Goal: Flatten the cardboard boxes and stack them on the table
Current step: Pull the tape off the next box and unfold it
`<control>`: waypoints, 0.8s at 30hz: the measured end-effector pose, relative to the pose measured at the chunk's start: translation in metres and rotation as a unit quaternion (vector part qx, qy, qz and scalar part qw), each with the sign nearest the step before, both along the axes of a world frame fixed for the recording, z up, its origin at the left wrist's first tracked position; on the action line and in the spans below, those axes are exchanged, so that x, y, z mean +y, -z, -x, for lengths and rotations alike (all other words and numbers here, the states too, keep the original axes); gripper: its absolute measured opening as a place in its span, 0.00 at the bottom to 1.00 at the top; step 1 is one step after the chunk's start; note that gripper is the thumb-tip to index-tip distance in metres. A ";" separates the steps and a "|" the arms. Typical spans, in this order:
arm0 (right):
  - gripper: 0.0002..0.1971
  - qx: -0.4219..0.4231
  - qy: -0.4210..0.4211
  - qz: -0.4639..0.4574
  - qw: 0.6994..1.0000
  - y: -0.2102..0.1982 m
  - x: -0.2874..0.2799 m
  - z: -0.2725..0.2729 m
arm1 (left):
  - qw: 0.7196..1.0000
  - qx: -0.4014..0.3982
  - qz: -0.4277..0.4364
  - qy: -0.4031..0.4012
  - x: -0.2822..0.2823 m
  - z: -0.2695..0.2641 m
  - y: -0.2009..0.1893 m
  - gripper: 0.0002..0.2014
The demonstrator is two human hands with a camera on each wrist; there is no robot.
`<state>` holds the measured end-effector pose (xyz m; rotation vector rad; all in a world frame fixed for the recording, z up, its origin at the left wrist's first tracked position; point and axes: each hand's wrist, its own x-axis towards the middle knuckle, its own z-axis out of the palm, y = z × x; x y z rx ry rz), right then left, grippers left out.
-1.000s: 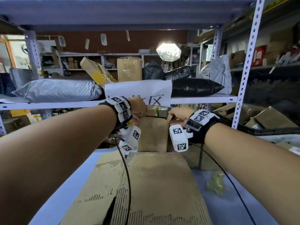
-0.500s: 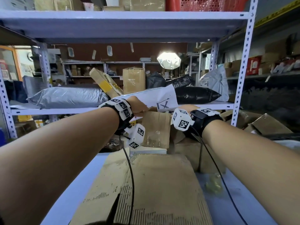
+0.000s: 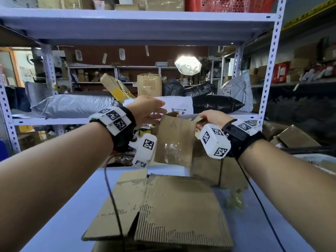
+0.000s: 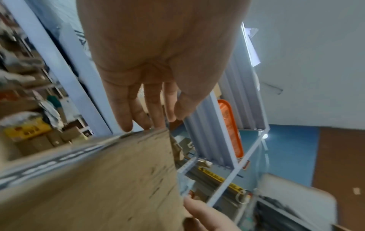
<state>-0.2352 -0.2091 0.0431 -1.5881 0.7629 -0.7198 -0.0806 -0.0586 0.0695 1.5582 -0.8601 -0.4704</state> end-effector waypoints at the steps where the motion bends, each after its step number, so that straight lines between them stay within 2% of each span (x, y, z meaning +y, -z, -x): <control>1: 0.15 0.004 0.008 -0.007 1.000 0.001 0.006 0.006 | 1.000 0.006 -0.003 0.006 0.008 0.004 0.004 0.09; 3: 0.15 -0.028 0.028 -0.048 0.998 0.007 0.019 0.017 | 1.000 0.003 -0.012 0.016 0.023 0.008 0.013 0.10; 6: 0.07 -0.080 0.042 -0.102 0.991 0.021 0.042 0.032 | 0.999 -0.023 -0.022 -0.005 0.042 0.010 0.029 0.11; 9: 0.04 -0.113 0.034 -0.118 0.986 0.032 0.064 0.043 | 0.997 -0.052 -0.041 -0.025 0.058 0.012 0.043 0.07; 10: 0.04 -0.117 0.028 -0.116 0.986 0.035 0.068 0.046 | 0.997 -0.059 -0.054 -0.020 0.062 0.013 0.046 0.09; 12: 0.05 -0.129 0.027 -0.110 0.985 0.039 0.075 0.053 | 0.995 -0.069 -0.075 -0.009 0.067 0.016 0.051 0.19; 14: 0.05 -0.156 0.040 -0.104 0.982 0.040 0.078 0.059 | 0.993 -0.086 -0.078 -0.005 0.070 0.018 0.050 0.23; 19: 0.08 -0.186 0.051 -0.048 0.980 0.039 0.086 0.070 | 0.991 -0.108 -0.082 0.007 0.077 0.022 0.041 0.21; 24: 0.09 -0.188 0.040 0.045 0.980 0.033 0.094 0.077 | 0.992 -0.108 -0.067 -0.027 0.081 0.026 0.032 0.17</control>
